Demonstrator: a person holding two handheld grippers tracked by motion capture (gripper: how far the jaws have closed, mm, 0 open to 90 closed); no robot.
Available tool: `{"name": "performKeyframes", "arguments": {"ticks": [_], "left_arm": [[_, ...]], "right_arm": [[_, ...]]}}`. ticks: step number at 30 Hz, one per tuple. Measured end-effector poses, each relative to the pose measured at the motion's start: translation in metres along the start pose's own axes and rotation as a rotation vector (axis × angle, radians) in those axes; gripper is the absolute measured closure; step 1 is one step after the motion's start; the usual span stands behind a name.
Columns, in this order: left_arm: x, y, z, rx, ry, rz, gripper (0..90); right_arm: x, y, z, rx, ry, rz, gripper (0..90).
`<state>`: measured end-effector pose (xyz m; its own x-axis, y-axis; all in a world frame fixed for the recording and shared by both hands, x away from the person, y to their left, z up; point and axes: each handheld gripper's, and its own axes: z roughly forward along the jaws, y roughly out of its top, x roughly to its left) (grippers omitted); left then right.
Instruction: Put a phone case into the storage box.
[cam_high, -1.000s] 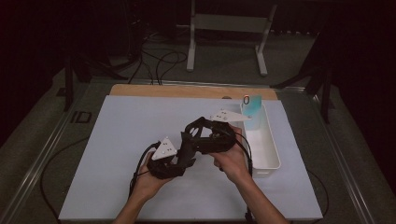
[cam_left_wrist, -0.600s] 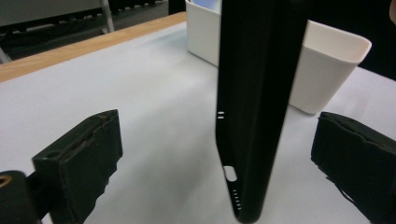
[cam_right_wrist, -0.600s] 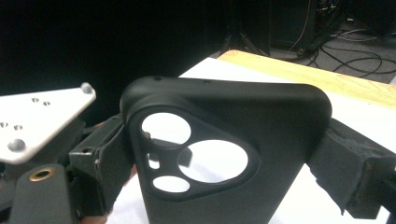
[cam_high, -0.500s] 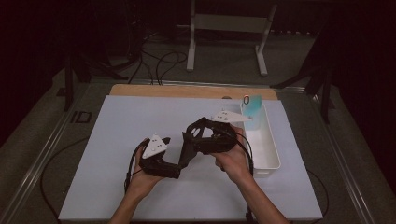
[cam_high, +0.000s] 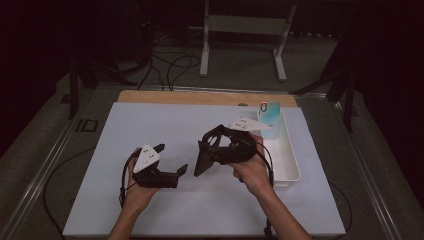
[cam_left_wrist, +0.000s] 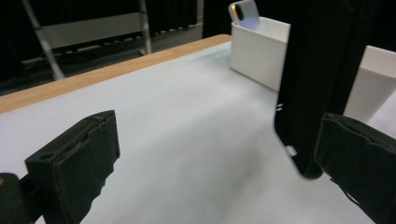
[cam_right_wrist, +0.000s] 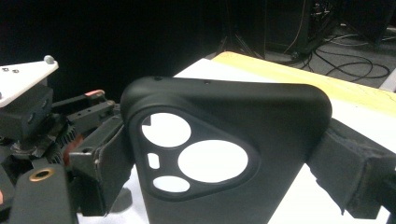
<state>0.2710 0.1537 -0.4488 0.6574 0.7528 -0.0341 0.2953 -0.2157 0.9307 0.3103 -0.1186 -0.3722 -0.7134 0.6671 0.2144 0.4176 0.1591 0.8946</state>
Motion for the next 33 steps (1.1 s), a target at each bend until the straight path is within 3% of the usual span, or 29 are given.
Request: {"name": "performKeyframes", "arguments": {"ticks": [2,11,33], "left_arm": [[0.004,-0.006,-0.006,-0.003,0.047,0.018,0.7],[0.018,-0.025,-0.022,0.009,0.105,-0.004,0.7],[0.022,-0.041,-0.035,0.005,0.139,0.0,0.7]], "right_arm": [[-0.001,0.0,-0.001,0.001,-0.006,-0.003,13.3],[-0.005,0.0,-0.003,-0.005,-0.019,-0.012,13.3],[-0.023,0.009,-0.002,-0.023,-0.066,-0.006,13.4]]}}
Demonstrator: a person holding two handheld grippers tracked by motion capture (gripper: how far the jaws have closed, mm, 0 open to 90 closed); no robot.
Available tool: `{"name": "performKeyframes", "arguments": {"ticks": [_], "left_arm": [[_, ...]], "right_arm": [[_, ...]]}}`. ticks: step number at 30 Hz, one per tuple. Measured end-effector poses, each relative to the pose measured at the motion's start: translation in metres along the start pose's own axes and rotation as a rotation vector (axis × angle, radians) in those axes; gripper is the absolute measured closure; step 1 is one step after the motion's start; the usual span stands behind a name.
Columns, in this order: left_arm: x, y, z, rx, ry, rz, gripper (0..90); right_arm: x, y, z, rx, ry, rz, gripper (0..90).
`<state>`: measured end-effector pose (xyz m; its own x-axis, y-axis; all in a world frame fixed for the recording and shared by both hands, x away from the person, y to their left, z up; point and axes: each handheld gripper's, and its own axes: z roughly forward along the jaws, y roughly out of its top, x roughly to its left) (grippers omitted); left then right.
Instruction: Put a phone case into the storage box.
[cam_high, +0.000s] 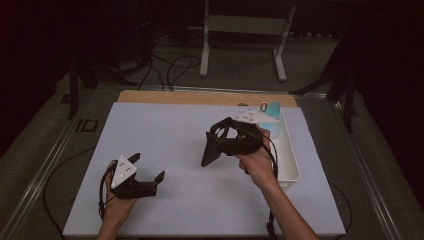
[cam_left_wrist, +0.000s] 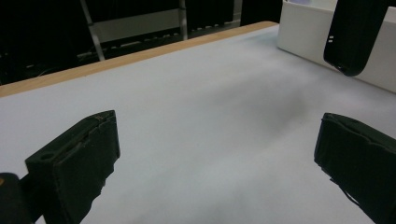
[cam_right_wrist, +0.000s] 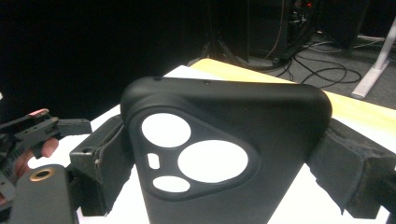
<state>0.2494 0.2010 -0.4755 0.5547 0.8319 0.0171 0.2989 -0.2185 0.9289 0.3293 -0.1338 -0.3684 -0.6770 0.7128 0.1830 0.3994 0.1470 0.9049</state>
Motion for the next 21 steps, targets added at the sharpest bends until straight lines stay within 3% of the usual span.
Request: {"name": "performKeyframes", "arguments": {"ticks": [21], "left_arm": [[0.0,-0.001,-0.002,-0.026,0.016,-0.001,0.7]], "right_arm": [[-0.014,0.011,0.004,-0.008,-0.042,0.015,13.4]]}}
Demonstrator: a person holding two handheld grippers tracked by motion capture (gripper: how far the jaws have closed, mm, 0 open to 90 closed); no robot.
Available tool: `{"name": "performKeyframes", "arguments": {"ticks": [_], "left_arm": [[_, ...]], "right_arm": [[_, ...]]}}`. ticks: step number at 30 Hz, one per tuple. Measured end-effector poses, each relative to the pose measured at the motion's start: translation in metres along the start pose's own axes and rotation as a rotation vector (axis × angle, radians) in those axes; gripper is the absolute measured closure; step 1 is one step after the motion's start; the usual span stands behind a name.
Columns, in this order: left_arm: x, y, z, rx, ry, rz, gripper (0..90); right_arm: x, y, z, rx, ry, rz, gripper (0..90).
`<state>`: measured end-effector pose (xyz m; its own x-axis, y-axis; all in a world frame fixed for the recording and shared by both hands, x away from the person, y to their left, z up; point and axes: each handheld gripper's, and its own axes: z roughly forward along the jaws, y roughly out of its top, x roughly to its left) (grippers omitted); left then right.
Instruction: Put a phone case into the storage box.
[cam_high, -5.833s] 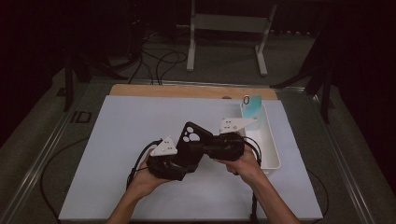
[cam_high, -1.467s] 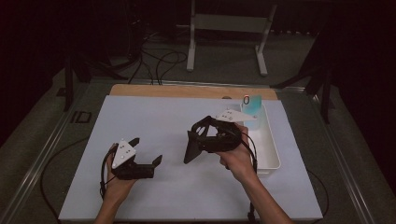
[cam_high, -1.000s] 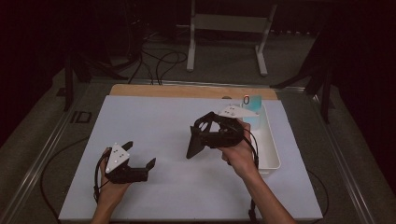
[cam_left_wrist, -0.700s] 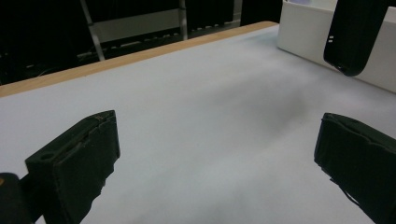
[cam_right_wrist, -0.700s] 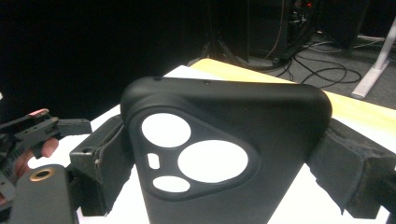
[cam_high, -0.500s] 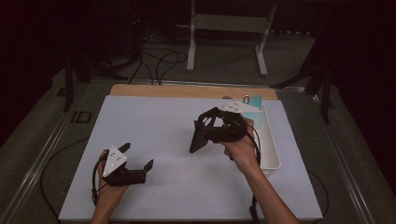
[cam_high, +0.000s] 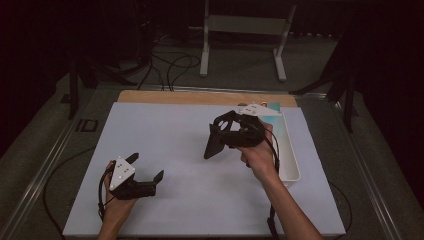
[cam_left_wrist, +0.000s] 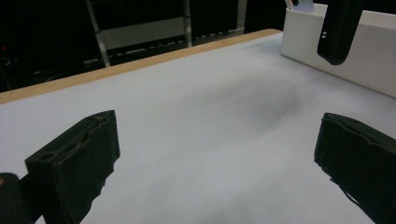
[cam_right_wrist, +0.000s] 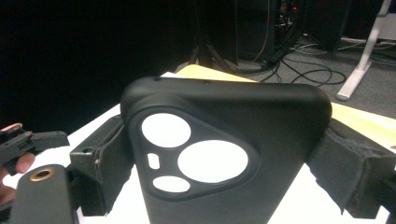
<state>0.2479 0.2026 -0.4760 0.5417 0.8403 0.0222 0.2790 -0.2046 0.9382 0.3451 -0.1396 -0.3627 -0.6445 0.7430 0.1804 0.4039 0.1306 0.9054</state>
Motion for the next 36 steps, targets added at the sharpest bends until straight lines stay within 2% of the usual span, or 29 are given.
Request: {"name": "performKeyframes", "arguments": {"ticks": [36], "left_arm": [[-0.001,0.0,-0.001,-0.008,0.014,0.001,0.7]], "right_arm": [[-0.029,0.016,0.005,0.007,-0.086,0.01,13.4]]}}
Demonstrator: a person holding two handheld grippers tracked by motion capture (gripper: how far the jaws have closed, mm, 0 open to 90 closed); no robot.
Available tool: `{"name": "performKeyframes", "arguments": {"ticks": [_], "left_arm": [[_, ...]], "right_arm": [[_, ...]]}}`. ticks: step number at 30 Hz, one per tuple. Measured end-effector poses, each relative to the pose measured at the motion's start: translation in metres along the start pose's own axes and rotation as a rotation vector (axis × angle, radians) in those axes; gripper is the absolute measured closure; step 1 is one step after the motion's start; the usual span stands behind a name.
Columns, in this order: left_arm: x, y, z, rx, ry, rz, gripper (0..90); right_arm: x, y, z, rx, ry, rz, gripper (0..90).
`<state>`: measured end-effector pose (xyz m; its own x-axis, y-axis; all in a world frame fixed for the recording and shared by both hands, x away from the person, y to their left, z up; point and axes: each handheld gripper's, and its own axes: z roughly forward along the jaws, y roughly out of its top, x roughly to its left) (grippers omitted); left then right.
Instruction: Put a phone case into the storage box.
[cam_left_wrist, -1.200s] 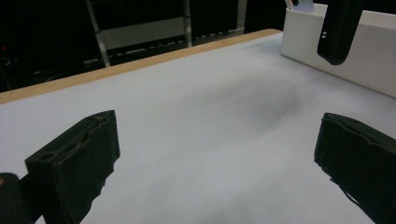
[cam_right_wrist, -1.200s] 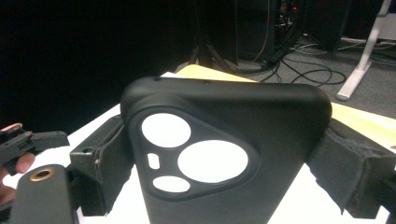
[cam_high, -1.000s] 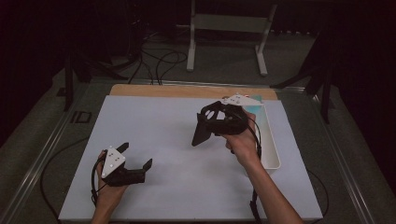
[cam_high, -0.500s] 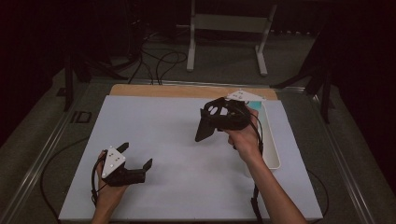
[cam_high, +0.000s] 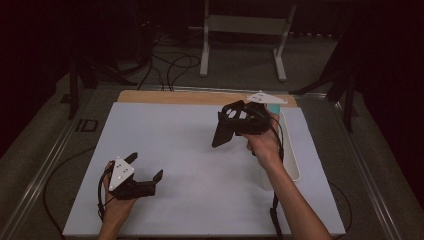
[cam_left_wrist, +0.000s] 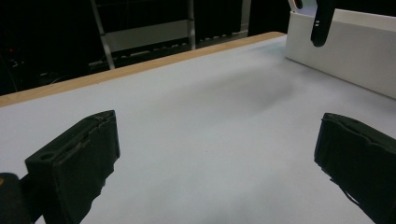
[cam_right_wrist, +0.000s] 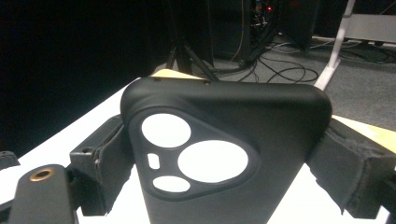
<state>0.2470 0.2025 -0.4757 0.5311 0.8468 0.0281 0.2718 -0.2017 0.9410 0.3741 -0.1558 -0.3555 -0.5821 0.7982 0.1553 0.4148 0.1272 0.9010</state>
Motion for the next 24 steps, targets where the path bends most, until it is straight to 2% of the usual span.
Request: {"name": "performKeyframes", "arguments": {"ticks": [10,24], "left_arm": [[-0.001,0.0,0.0,0.003,0.006,0.003,0.7],[-0.001,0.0,0.0,0.005,0.006,0.005,0.7]], "right_arm": [[-0.01,0.001,0.0,0.002,-0.026,0.007,13.4],[-0.018,0.004,-0.001,0.0,-0.05,0.012,13.4]]}}
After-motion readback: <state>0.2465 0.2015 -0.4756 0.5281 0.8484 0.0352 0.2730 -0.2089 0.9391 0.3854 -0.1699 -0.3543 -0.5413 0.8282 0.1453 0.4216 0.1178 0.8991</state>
